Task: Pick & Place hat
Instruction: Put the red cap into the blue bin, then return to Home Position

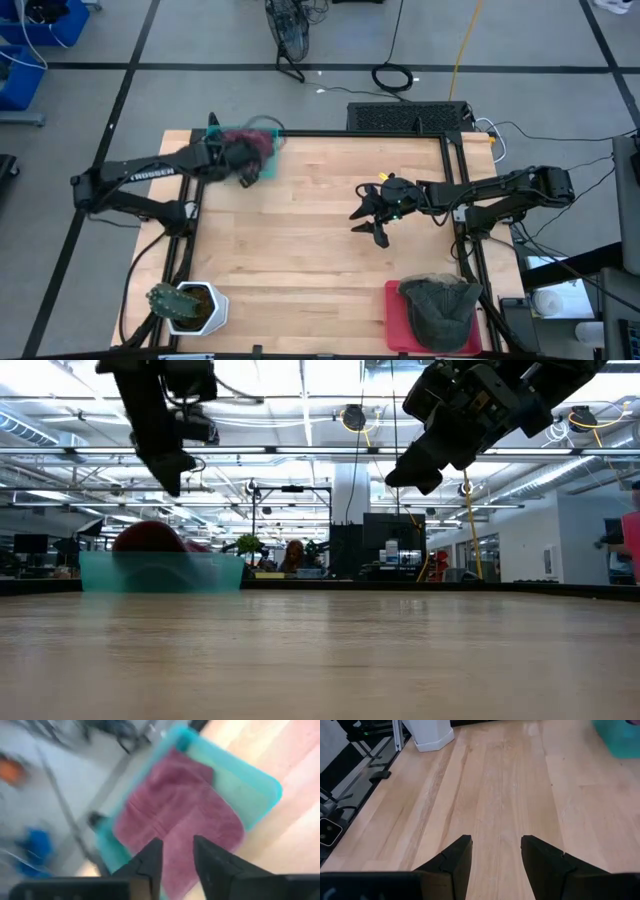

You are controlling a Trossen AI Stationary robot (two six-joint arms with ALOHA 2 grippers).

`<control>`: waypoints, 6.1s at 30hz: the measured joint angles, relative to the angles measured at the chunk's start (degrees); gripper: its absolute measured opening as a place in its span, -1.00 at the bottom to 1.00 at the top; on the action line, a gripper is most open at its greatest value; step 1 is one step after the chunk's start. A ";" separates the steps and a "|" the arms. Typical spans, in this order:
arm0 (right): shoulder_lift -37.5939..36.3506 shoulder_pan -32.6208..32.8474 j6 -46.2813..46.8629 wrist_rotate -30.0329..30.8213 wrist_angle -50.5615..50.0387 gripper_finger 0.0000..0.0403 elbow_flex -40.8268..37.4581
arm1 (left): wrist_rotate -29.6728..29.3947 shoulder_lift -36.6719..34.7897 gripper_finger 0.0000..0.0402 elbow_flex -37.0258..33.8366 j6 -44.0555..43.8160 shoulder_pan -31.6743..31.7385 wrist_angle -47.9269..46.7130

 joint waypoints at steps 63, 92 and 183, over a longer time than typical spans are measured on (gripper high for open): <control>0.00 0.00 -0.19 0.13 0.19 -0.23 0.00 | 27.06 4.54 -0.85 -11.85 -2.04 19.89 21.21; -8.54 -0.05 1.28 6.08 -3.77 -0.23 -0.02 | 40.35 -10.37 -0.96 -33.31 0.92 -14.06 79.98; -61.01 6.01 -0.33 20.97 8.27 -0.99 -40.02 | 37.43 -63.39 -0.99 -50.99 -4.79 -21.44 46.30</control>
